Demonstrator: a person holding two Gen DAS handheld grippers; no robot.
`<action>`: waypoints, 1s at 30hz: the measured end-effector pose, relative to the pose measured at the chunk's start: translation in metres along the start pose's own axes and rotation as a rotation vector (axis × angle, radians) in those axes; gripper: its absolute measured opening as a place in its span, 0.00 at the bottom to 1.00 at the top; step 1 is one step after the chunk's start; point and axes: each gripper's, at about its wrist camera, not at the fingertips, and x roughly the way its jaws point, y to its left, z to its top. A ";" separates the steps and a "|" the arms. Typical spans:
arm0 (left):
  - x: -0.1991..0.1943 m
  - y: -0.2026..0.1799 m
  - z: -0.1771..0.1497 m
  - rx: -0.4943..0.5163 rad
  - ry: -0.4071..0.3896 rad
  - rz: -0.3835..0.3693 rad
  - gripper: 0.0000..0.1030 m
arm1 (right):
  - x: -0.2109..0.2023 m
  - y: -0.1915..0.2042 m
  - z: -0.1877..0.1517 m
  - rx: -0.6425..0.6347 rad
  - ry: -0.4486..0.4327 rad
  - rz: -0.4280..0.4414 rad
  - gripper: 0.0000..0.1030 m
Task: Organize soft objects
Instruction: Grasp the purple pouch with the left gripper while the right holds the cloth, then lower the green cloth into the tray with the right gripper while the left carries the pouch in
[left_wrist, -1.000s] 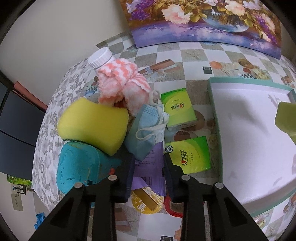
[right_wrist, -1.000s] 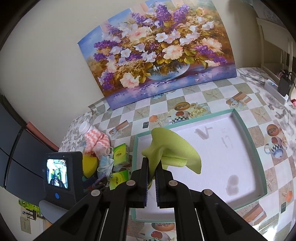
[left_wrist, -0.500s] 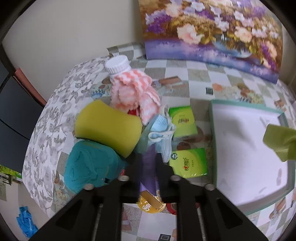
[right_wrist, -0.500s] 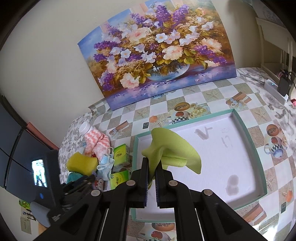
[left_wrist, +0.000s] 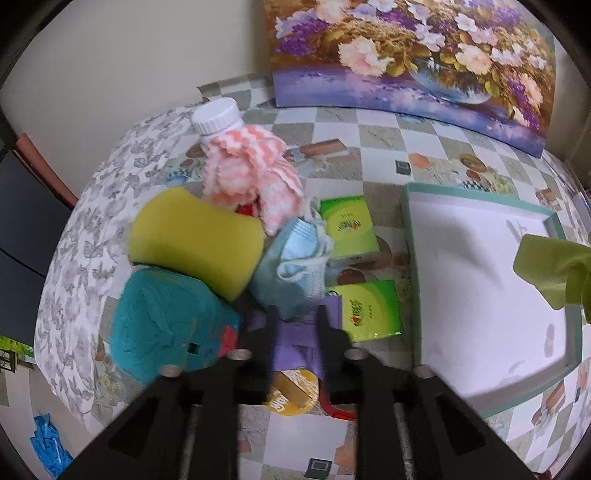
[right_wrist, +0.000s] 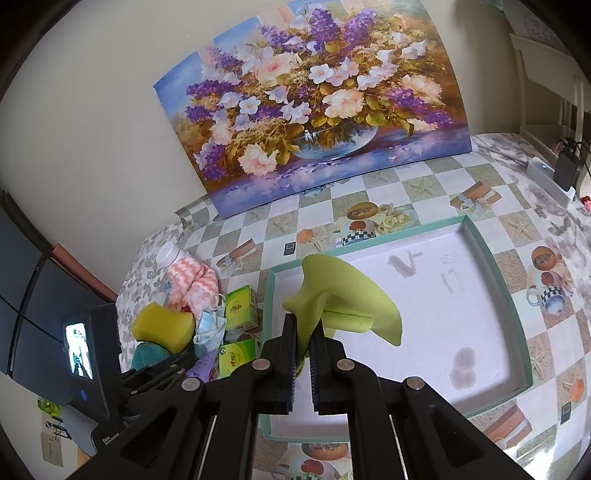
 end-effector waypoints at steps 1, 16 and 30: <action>0.001 -0.002 0.000 0.004 0.004 0.001 0.49 | 0.000 0.000 -0.001 0.000 0.001 -0.001 0.06; 0.031 -0.020 -0.008 0.142 0.051 0.129 0.50 | 0.006 0.001 -0.003 0.001 0.026 -0.011 0.06; 0.016 -0.010 -0.005 0.092 0.009 0.090 0.25 | 0.005 0.000 -0.003 0.002 0.025 -0.010 0.06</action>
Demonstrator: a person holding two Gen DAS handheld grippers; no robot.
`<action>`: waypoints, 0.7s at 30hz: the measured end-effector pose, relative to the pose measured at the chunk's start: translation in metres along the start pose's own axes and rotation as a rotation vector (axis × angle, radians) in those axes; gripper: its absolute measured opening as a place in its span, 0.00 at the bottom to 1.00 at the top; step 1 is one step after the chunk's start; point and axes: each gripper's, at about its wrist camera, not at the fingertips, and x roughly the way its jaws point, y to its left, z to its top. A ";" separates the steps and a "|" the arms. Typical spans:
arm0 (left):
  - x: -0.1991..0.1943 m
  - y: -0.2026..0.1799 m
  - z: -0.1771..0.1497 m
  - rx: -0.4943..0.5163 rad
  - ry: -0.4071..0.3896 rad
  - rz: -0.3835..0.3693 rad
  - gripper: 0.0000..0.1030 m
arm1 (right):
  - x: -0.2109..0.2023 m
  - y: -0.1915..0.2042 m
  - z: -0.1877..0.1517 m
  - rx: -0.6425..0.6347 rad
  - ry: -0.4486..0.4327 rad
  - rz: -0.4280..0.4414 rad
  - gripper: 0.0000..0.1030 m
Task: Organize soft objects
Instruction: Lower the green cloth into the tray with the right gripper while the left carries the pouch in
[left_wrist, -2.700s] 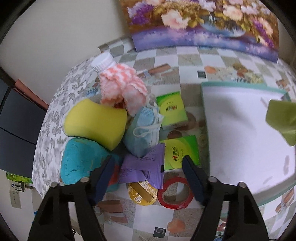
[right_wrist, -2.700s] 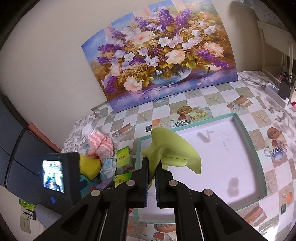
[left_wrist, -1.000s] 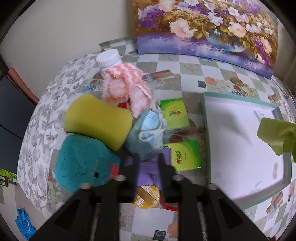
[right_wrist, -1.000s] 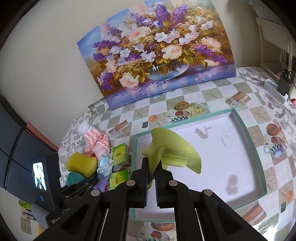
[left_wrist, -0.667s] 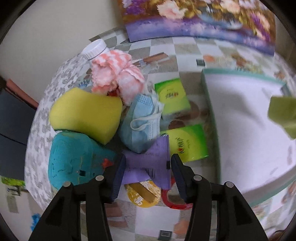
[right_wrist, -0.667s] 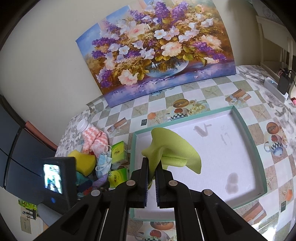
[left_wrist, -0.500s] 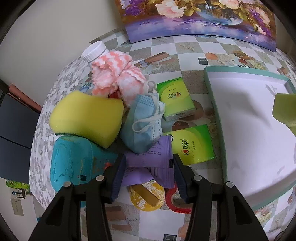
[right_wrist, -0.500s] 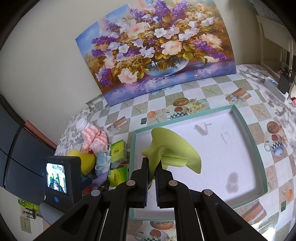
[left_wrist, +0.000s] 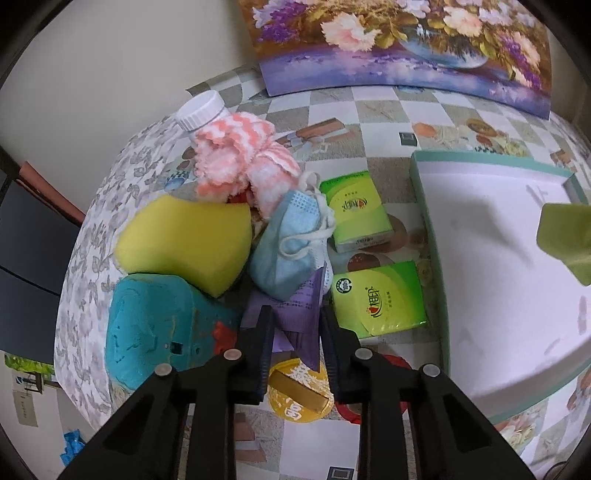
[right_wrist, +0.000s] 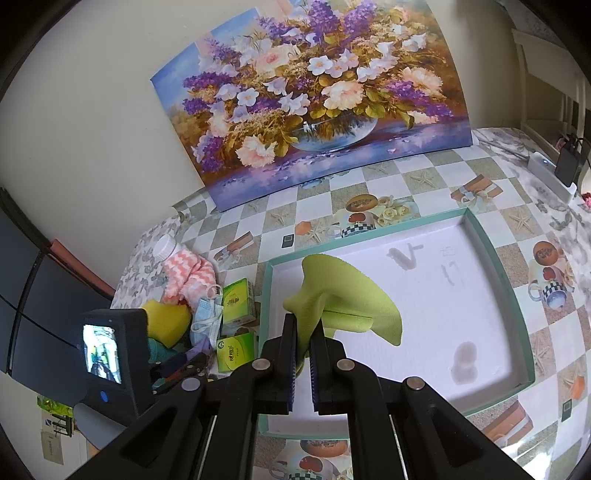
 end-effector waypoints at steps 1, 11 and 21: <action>-0.002 0.001 0.000 -0.006 -0.004 -0.007 0.24 | 0.000 0.000 0.000 0.000 0.000 0.000 0.06; -0.040 0.007 0.007 -0.047 -0.114 -0.073 0.09 | -0.005 0.000 0.006 0.008 -0.017 -0.002 0.06; -0.021 0.005 0.004 -0.030 -0.054 -0.048 0.08 | -0.004 -0.005 0.005 0.016 -0.013 -0.002 0.06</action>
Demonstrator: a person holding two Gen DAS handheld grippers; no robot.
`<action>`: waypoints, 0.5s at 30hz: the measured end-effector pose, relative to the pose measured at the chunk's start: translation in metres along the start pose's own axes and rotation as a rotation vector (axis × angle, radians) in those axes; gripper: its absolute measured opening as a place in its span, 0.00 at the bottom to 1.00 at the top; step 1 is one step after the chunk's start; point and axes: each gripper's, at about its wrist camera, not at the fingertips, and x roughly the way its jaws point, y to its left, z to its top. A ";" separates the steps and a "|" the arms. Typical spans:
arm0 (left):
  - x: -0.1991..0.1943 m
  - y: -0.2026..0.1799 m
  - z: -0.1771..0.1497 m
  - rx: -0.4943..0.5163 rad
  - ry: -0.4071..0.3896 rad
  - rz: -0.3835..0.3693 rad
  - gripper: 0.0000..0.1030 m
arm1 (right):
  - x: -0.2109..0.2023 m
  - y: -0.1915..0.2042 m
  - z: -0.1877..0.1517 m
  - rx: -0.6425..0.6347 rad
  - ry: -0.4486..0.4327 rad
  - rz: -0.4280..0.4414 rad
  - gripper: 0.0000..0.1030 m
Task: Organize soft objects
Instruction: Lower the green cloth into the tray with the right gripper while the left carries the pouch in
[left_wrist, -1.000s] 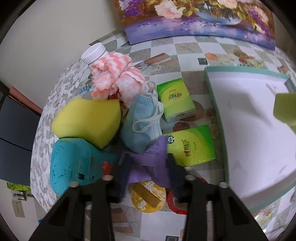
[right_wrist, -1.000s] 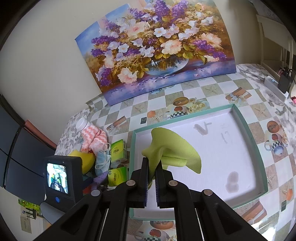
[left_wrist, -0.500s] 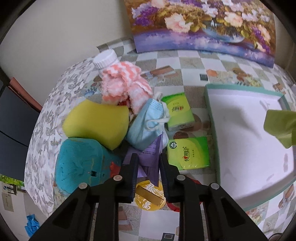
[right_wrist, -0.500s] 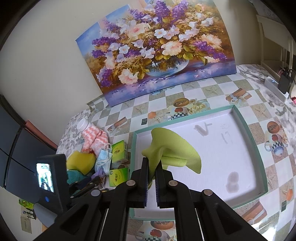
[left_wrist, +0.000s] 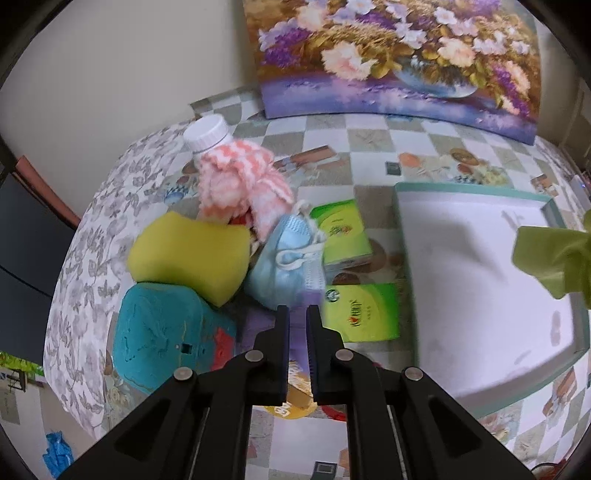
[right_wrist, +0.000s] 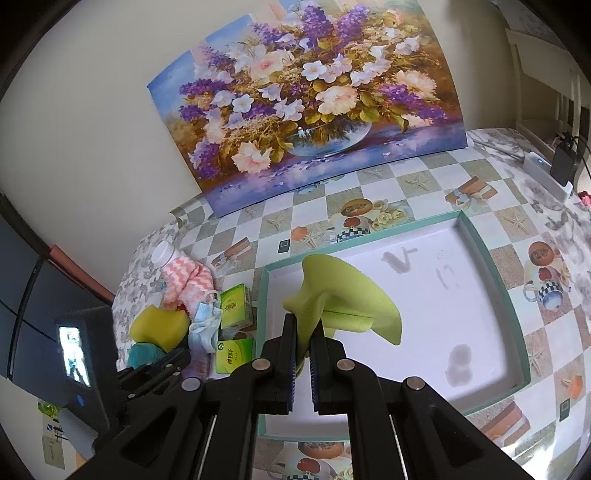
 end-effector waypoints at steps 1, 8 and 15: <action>0.002 0.000 0.000 0.005 0.002 0.019 0.08 | 0.000 0.000 0.000 0.001 0.000 0.000 0.06; 0.004 -0.004 -0.002 0.032 0.012 0.027 0.21 | -0.001 0.000 0.000 -0.001 0.001 0.002 0.06; 0.026 -0.021 -0.005 0.115 0.084 0.078 0.62 | -0.001 0.000 0.000 0.004 0.003 0.002 0.06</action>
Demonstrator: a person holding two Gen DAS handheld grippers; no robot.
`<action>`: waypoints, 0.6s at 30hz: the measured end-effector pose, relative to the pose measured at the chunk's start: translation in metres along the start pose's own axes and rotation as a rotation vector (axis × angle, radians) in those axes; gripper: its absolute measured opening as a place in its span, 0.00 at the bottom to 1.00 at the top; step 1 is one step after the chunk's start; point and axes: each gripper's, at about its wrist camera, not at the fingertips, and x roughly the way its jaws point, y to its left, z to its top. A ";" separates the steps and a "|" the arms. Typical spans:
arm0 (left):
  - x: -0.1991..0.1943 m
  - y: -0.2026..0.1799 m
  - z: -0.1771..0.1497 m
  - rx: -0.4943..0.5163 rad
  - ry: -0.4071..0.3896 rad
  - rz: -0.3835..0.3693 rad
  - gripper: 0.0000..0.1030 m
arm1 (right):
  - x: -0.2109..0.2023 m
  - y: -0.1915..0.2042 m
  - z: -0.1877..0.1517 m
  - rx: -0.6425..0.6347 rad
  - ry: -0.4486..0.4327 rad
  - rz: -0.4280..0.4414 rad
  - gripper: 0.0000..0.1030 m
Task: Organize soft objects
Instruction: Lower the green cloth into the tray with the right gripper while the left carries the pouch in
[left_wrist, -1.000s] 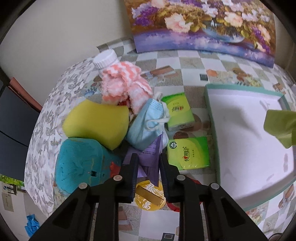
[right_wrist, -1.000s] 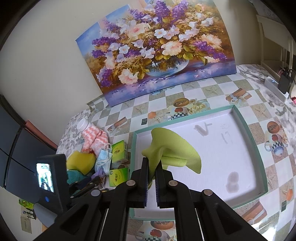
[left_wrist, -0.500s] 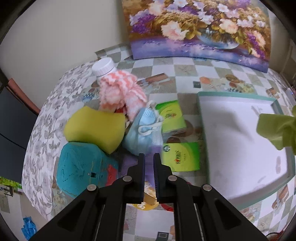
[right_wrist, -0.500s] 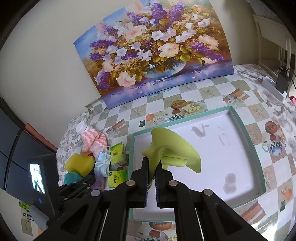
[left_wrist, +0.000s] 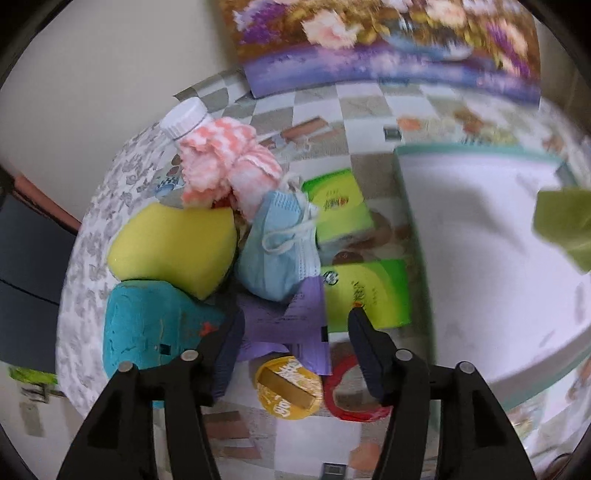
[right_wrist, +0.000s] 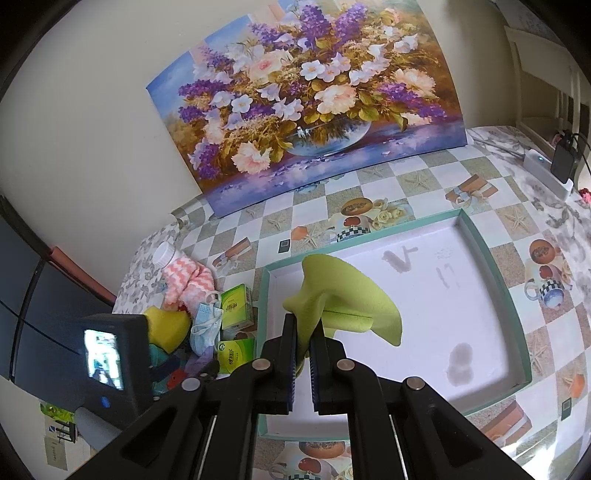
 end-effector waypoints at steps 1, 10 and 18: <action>0.003 -0.003 -0.001 0.025 0.010 0.028 0.62 | 0.000 0.000 0.000 0.001 0.000 0.001 0.06; 0.023 -0.011 -0.006 0.124 0.073 0.128 0.41 | 0.000 -0.001 0.000 0.003 0.000 0.004 0.06; -0.010 0.011 0.002 0.038 -0.019 0.060 0.18 | 0.002 -0.006 -0.001 0.036 0.008 0.003 0.06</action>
